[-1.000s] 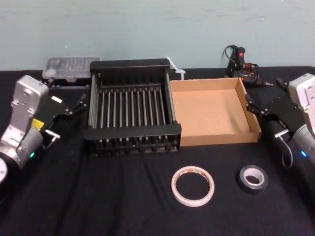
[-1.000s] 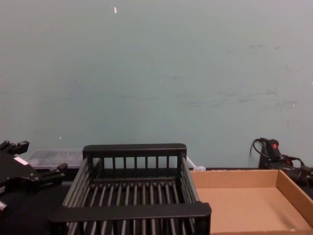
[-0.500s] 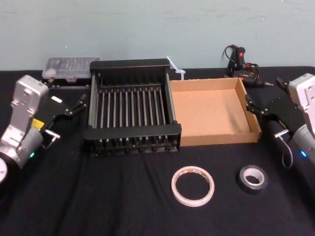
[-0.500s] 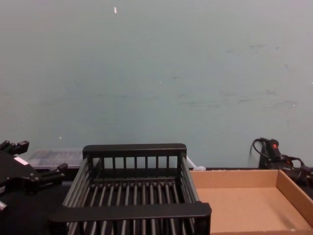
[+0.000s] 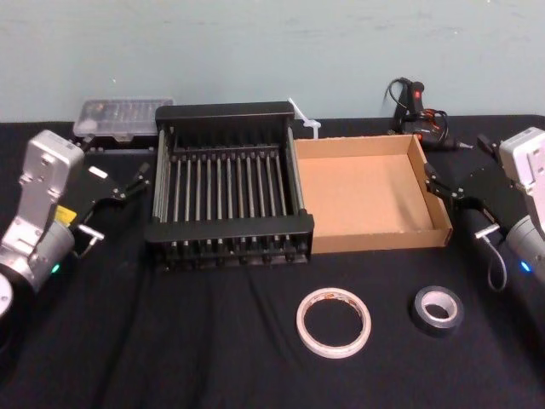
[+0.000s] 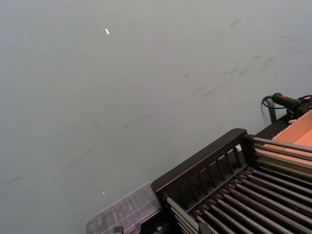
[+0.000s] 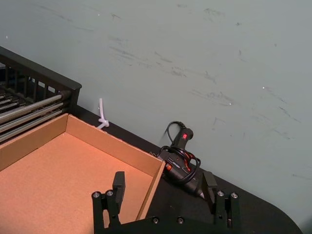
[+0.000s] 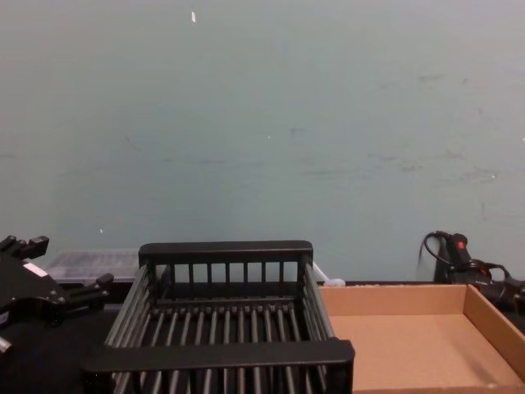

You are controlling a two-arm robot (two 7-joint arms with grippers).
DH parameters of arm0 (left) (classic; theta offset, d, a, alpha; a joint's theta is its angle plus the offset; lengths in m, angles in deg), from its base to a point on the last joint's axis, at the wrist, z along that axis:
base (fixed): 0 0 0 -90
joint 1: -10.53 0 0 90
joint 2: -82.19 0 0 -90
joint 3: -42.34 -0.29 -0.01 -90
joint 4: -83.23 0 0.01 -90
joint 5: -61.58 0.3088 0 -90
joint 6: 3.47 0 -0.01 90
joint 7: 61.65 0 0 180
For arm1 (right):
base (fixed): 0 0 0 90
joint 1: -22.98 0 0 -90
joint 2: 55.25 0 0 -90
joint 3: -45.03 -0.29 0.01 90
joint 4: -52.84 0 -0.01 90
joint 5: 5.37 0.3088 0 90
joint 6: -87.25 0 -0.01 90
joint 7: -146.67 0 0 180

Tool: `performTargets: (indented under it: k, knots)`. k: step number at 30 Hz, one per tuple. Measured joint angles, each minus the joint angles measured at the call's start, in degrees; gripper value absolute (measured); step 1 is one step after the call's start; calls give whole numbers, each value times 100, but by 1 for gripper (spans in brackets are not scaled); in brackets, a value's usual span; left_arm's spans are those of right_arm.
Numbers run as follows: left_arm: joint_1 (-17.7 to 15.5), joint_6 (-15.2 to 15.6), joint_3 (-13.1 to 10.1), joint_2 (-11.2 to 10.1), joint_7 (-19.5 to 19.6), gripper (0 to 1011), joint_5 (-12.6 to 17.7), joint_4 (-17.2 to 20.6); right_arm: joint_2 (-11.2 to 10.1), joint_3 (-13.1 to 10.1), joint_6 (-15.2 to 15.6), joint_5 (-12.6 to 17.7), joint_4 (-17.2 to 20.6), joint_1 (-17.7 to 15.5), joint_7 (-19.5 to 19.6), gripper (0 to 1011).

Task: Pick up the white tape and place it into the black box , Pick up the silver tape and place it into the brown box.

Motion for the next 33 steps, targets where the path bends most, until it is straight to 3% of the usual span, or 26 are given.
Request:
performTargets:
  k: [8, 14, 24, 33]
  knots:
    - [0, 0, 0, 0, 0, 1001, 0, 0, -34, -104, 75, 37, 124, -58, -132, 1002]
    - [0, 0, 0, 0, 0, 1001, 0, 0, -266, -371, 330, 301, 625, -318, -377, 1002]
    - [0, 0, 0, 0, 0, 1001, 0, 0, -815, -1035, 930, 1107, 1666, -1082, -922, 1002]
    - [0, 0, 0, 0, 0, 1001, 0, 0, -1226, -1498, 1238, 1364, 2276, -1799, -1117, 1002]
